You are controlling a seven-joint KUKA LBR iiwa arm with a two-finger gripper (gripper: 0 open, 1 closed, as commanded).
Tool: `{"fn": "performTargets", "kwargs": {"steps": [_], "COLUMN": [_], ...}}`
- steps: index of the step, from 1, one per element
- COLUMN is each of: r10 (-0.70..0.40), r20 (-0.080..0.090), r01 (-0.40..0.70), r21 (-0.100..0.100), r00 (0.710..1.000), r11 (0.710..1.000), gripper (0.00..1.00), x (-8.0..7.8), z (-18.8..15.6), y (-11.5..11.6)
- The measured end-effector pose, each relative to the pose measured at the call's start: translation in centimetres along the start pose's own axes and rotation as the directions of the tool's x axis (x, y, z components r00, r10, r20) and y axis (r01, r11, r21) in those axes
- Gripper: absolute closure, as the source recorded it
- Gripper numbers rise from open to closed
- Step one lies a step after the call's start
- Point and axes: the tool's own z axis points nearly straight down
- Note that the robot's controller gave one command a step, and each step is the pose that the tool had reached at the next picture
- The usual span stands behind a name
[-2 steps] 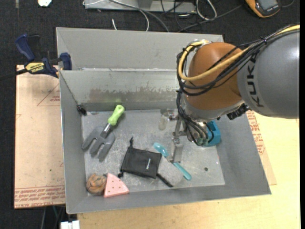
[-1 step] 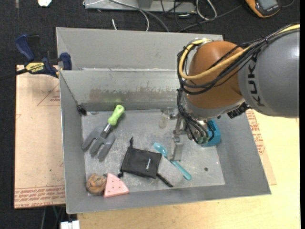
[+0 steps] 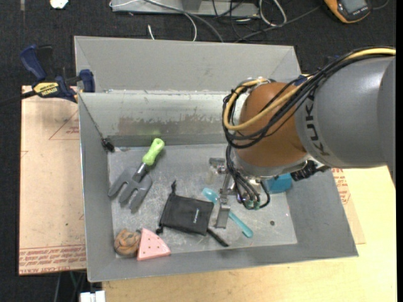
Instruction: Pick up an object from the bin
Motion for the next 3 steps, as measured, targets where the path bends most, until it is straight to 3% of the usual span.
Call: {"fn": "performTargets", "kwargs": {"steps": [1, 2, 3], "r10": [0.11, 0.391, 0.368], "r20": [0.011, 0.012, 0.014], "r01": [-0.11, -0.391, -0.368], "r21": [-0.004, -0.01, -0.009], "r00": [0.994, 0.92, 0.93], "r11": [0.994, 0.92, 0.93], "gripper": [0.0, 0.0, 0.0], "x": [1.7, 3.3, 3.8], "z": [8.7, 8.3, 8.4], "y": [-0.8, 0.5, 2.3]}}
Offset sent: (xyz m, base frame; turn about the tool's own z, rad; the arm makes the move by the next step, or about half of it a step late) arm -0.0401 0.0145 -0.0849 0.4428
